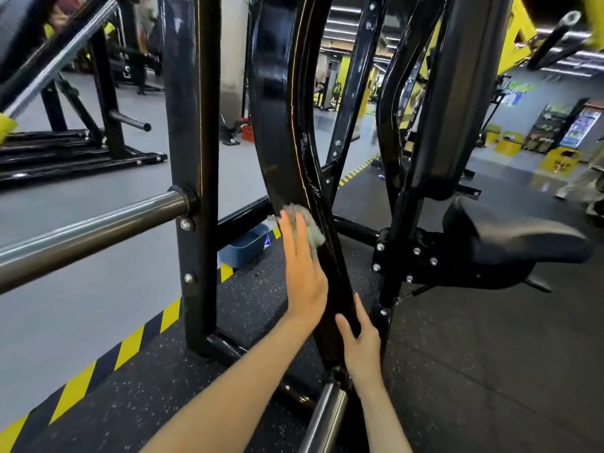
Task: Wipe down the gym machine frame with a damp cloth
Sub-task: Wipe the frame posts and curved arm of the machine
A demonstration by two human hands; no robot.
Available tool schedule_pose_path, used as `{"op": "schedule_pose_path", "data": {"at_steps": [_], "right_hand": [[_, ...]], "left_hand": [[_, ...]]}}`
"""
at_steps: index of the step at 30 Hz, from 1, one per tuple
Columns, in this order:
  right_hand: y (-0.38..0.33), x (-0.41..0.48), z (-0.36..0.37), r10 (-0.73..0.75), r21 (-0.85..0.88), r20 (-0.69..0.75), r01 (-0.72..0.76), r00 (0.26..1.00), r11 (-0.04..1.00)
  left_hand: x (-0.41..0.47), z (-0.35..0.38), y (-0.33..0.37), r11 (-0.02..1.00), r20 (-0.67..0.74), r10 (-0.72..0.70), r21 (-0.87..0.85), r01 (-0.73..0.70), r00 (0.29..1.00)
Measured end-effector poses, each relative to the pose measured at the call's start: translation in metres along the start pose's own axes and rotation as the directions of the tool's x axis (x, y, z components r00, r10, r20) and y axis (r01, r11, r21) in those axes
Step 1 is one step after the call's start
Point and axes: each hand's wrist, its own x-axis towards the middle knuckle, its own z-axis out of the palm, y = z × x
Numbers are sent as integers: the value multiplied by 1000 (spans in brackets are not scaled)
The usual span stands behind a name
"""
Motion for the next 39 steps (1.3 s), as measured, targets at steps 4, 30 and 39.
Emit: {"op": "schedule_pose_path", "data": {"at_steps": [4,30,39], "right_hand": [[5,-1,1,-18,18,-20,18,1000,1000],[2,13,-16,-32,51,139,25,990,998],[10,16,-31,159,371,177,-215,971,903]], "left_hand": [[46,-5,3,997,-183,-63,-53,54,981],[29,-20,-15,980,-13,90,178,-86,996],[-63,-42,-107,31,767,534,403,-915,356]]}}
